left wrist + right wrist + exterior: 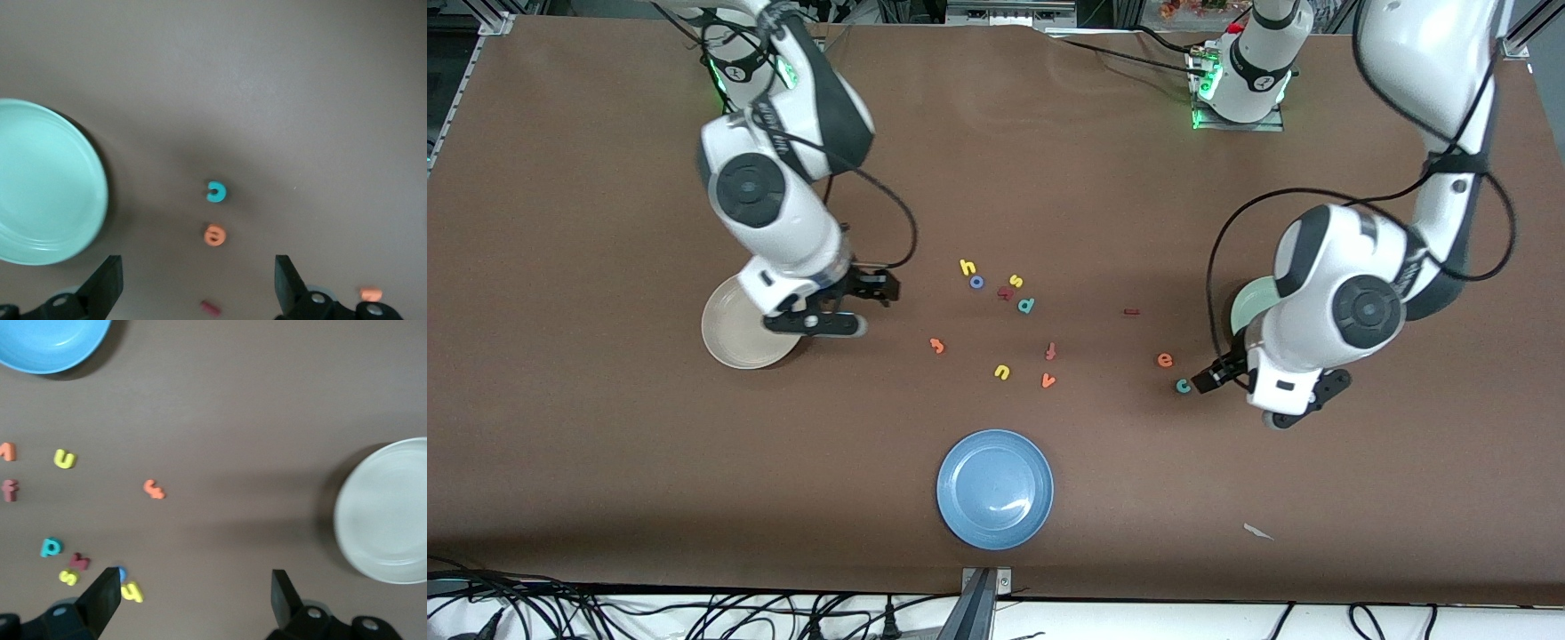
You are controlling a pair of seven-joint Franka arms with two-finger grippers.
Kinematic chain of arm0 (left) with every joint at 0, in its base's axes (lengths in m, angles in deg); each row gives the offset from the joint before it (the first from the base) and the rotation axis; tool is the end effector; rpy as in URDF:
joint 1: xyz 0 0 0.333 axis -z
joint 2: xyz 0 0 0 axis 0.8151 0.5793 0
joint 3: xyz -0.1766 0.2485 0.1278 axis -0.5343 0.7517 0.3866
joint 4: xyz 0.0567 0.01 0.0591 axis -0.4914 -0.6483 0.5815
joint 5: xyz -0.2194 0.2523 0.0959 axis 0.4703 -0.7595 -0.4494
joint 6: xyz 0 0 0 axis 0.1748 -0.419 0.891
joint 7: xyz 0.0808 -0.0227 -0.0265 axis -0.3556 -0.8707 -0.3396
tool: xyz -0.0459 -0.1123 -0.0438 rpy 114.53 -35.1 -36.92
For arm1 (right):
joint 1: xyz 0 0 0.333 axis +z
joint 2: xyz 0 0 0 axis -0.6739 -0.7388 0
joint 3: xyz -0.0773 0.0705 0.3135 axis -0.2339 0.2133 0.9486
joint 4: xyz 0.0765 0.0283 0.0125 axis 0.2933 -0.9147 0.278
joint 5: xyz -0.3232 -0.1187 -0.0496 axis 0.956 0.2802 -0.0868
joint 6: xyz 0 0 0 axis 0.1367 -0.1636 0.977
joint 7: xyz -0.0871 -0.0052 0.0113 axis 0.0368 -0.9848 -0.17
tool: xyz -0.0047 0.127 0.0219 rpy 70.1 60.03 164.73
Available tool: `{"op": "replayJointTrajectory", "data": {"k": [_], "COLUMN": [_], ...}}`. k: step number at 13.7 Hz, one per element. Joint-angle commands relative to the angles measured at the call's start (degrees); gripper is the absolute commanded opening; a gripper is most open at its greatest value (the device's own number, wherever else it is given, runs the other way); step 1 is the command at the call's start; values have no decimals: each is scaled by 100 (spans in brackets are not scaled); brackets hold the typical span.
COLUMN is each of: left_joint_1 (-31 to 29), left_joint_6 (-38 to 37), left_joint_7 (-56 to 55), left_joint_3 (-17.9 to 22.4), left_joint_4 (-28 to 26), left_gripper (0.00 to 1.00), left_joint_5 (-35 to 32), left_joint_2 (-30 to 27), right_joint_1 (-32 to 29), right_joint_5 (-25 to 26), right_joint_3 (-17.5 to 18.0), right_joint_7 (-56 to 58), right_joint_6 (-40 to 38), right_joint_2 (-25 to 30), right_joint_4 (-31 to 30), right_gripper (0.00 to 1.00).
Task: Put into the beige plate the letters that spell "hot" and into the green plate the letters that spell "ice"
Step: 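Reach the left gripper to the orange e while the right gripper reaches the blue o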
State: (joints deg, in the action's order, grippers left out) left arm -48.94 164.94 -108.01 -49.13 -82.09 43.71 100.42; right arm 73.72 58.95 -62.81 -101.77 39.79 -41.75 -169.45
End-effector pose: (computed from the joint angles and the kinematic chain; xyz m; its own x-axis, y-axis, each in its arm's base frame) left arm 0.6398 -0.1585 0.3328 0.7975 0.5937 -0.1074 0.5954 -0.8032 -0.0195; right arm 0.5446 0.3217 0.3948 0.9968 -0.0739 -0.0293 -0.0750 -0.9965 -0.0360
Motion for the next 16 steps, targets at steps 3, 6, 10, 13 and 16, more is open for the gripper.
{"op": "replayJointTrajectory", "data": {"k": [3, 6, 10, 13, 16], "left_joint_1": [93, 84, 137, 181, 181], "left_joint_6": [648, 1552, 1977, 1977, 1977], "left_joint_7": [-549, -549, -540, -549, -549], "left_joint_3": [28, 28, 28, 28, 28], "left_joint_4": [33, -546, -995, -1171, -1373], "left_gripper": [100, 100, 98, 91, 81], "left_joint_5": [120, 304, 322, 314, 314], "left_joint_2": [646, 630, 639, 621, 577], "right_joint_1": [12, 441, 688, 680, 636], "right_joint_5": [504, 1112, 1201, 1218, 1219], "right_joint_3": [531, 655, 760, 1015, 1103], "right_joint_7": [-837, -2101, -2614, -2344, -1588], "right_joint_6": [579, 1158, 1642, 1976, 2248], "right_joint_2": [-306, -780, -1150, -1291, -1300], "right_joint_4": [-193, -219, -227, -236, -481], "right_gripper": [100, 100, 100, 100, 100]}}
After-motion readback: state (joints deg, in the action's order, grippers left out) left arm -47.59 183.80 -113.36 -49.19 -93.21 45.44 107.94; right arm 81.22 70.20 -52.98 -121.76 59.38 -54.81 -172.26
